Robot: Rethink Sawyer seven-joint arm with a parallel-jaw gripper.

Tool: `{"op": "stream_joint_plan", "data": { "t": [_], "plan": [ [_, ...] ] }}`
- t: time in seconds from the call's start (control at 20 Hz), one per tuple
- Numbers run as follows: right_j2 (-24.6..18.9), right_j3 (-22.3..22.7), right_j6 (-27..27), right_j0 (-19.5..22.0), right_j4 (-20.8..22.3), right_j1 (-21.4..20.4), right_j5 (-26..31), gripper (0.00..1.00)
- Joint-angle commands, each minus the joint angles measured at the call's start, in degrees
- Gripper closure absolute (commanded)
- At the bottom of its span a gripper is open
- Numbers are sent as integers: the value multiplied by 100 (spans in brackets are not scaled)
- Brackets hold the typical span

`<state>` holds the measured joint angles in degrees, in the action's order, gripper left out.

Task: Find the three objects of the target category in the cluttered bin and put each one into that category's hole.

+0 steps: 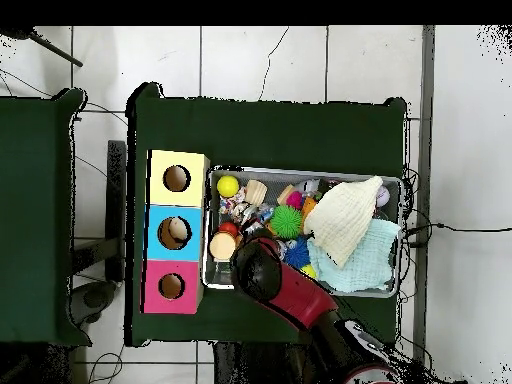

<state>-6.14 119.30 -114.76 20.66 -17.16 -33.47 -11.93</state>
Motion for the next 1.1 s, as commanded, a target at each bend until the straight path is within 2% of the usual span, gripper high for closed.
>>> {"op": "stream_joint_plan", "data": {
  "t": [0.05, 0.65, 1.1],
  "plan": [
    [-266, -390, -827, 191, 111, 151, 263, 0],
    [-363, -573, -798, 282, 139, 339, 159, 0],
    [-360, -603, -826, 233, 111, 316, 159, 0]
  ]
}}
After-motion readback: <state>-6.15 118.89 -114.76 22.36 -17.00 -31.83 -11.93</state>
